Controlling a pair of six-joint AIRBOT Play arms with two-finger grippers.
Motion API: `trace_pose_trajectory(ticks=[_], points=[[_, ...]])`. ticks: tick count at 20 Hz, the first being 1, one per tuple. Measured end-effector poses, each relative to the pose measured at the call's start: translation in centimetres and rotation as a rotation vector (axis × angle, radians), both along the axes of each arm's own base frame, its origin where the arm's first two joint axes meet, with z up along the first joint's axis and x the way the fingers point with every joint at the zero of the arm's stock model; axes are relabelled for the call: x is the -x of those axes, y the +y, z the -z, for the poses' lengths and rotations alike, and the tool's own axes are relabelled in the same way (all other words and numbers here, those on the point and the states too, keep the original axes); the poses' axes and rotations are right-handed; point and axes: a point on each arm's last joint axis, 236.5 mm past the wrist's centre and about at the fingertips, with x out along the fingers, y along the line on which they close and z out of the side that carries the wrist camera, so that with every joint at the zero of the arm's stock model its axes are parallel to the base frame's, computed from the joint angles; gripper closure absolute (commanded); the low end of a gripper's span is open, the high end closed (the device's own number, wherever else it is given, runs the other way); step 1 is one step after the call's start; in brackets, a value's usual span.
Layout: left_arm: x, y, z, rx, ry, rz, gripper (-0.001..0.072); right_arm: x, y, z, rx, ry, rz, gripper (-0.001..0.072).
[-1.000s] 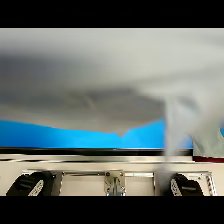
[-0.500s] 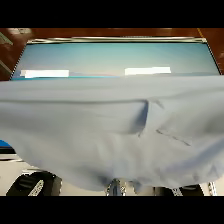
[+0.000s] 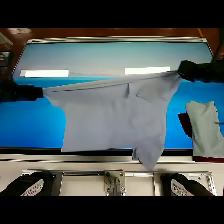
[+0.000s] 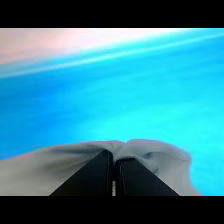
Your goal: Fold the shirts.
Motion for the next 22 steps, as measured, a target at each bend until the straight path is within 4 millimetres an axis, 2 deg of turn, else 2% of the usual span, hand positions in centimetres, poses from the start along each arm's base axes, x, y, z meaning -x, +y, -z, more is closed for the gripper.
trace_pose_trajectory(ticks=[2,4,6,8,9,10,11,12,14,17,19,22], points=[[-2.6,0.0,3.8,0.053,0.068,-0.049,0.0667,-4.1,0.3,3.2,-0.094,-0.024,0.044,0.0646],[-5.6,-1.2,6.9,0.146,0.083,-0.079,0.0666,-7.4,0.0,6.2,-0.174,-0.047,0.103,0.0646],[-8.4,-3.2,9.3,0.268,0.064,-0.105,0.0666,-9.2,-0.3,9.8,-0.220,-0.020,0.147,0.0646],[-10.4,-5.1,11.6,0.390,0.066,-0.147,0.0666,-9.8,0.0,13.5,-0.260,0.041,0.169,0.0645],[-10.9,-5.8,12.8,0.440,0.081,-0.169,0.0665,-9.6,0.3,15.3,-0.276,0.086,0.168,0.0591],[-11.1,-6.6,14.1,0.491,0.109,-0.191,0.0601,-9.2,0.8,17.0,-0.292,0.138,0.162,0.0348],[-10.9,-7.3,15.2,0.532,0.145,-0.210,0.0290,-8.9,1.1,18.1,-0.305,0.172,0.158,0.0043],[-10.6,-7.9,16.0,0.573,0.185,-0.227,0.0003,-8.5,1.5,18.9,-0.320,0.204,0.152,0.0014],[-9.4,-8.2,16.6,0.622,0.276,-0.242,0.0014,-7.8,1.9,18.6,-0.346,0.238,0.126,0.0014],[-6.0,-6.1,15.6,0.606,0.449,-0.177,0.0015,-6.0,0.0,15.1,-0.292,0.247,0.046,0.0015],[-2.3,-3.7,14.4,0.558,0.561,-0.127,0.0014,-2.8,-3.3,13.2,-0.199,0.300,0.019,0.0016],[3.5,0.0,13.2,0.505,0.649,-0.117,0.0011,4.5,-9.2,13.1,-0.103,0.479,0.055,0.0023]])
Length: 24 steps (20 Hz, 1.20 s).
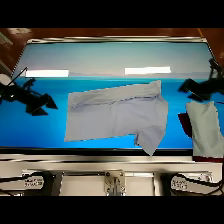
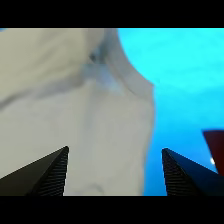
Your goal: Fold the shirts.
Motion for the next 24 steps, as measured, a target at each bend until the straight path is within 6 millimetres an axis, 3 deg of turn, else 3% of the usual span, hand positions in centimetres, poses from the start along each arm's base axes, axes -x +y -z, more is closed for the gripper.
trace_pose_trajectory(ticks=[1,3,6,9,15,16,18,19,20,24], points=[[2.1,0.6,0.4,0.000,0.020,-0.001,0.0011,2.8,-1.5,0.6,0.001,0.069,0.022,0.0024],[5.8,0.3,2.2,0.045,0.054,-0.012,0.0009,7.1,-2.4,1.9,-0.037,0.156,0.064,0.0023],[9.6,-1.9,5.7,0.153,0.073,-0.051,0.0009,11.6,-0.7,4.5,-0.136,0.232,0.081,0.0023],[10.8,-3.5,8.1,0.216,0.052,-0.101,0.0010,13.3,1.6,5.9,-0.234,0.242,0.082,0.0023],[11.3,-5.3,10.3,0.289,0.060,-0.139,0.0013,13.3,3.1,6.3,-0.303,0.211,0.091,0.0023],[11.1,-5.7,10.4,0.300,0.060,-0.139,0.0062,13.2,3.2,6.3,-0.308,0.207,0.093,0.0023],[10.7,-6.1,11.0,0.295,0.045,-0.138,0.0462,13.1,3.3,6.3,-0.310,0.202,0.095,0.0023],[10.4,-6.1,11.5,0.276,0.034,-0.137,0.0614,13.1,3.3,6.3,-0.313,0.201,0.096,0.0023],[10.0,-6.1,11.7,0.265,0.018,-0.138,0.0666,13.1,3.3,6.3,-0.315,0.203,0.100,0.0023],[9.2,-6.8,11.6,0.282,-0.002,-0.160,0.0666,13.7,3.7,6.9,-0.319,0.226,0.101,0.0023]])
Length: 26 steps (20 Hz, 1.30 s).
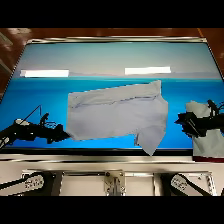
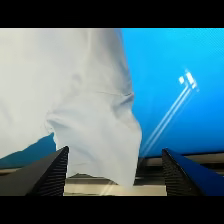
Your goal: Fold the shirts.
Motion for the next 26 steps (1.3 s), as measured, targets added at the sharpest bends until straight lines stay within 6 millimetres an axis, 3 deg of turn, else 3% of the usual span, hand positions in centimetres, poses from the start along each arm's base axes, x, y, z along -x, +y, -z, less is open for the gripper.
trace_pose_trajectory(ticks=[5,13,14,15,16,17,19,21,23,24,25,26], points=[[0.2,-0.7,-0.4,0.027,0.006,0.009,0.0666,2.0,2.4,3.6,-0.010,0.072,-0.011,0.0023],[-2.3,-0.6,-3.1,0.048,-0.061,0.036,0.0666,-1.9,3.3,7.6,-0.019,0.005,0.167,0.0026],[-2.7,-0.5,-3.5,0.046,-0.069,0.033,0.0665,-2.6,3.9,7.9,-0.037,-0.004,0.180,0.0161],[-3.1,-0.5,-3.8,0.047,-0.078,0.031,0.0666,-3.2,4.4,8.2,-0.043,-0.012,0.186,0.0349],[-3.5,-0.4,-4.1,0.047,-0.087,0.027,0.0666,-3.7,4.7,8.7,-0.034,-0.022,0.187,0.0608],[-4.0,-0.3,-4.4,0.046,-0.098,0.024,0.0668,-4.3,4.9,9.0,-0.026,-0.036,0.193,0.0647],[-5.3,0.0,-5.6,0.038,-0.143,0.021,0.0670,-5.5,5.4,8.6,-0.024,-0.071,0.176,0.0647],[-7.6,0.6,-8.3,0.007,-0.243,0.021,0.0669,-7.2,5.7,6.3,-0.021,-0.156,0.105,0.0648],[-10.8,1.6,-13.4,-0.044,-0.409,0.029,0.0668,-9.4,6.1,1.3,-0.006,-0.297,-0.010,0.0648],[-12.3,2.0,-17.1,-0.077,-0.516,0.034,0.0668,-10.6,6.2,-2.5,0.015,-0.398,-0.069,0.0648],[-13.8,2.4,-22.0,-0.118,-0.650,0.042,0.0668,-11.7,6.3,-6.8,0.047,-0.504,-0.117,0.0648],[-14.7,2.7,-27.2,-0.160,-0.784,0.048,0.0668,-12.7,6.1,-12.3,0.103,-0.640,-0.160,0.0648]])
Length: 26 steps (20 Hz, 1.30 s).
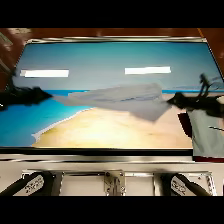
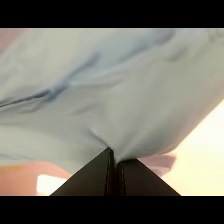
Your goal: Fold the shirts.
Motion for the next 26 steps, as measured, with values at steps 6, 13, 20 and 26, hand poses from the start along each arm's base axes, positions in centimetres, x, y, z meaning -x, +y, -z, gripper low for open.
trace_pose_trajectory(ticks=[6,13,20,26], points=[[10.5,-1.3,-35.2,-0.312,-0.906,-0.087,0.0668,8.6,0.2,-35.2,0.408,-0.814,0.122,0.0648],[24.8,-0.2,-41.6,-0.517,-1.036,-0.315,0.0667,24.9,0.1,-45.6,0.640,-1.039,0.387,0.0647],[21.1,2.9,-29.8,-0.560,-0.581,-0.281,0.0667,22.9,-1.6,-36.2,0.644,-0.603,0.297,0.0647],[13.5,5.4,-14.8,-0.501,-0.161,-0.188,0.0667,14.9,-3.7,-21.1,0.467,-0.029,0.134,0.0648]])
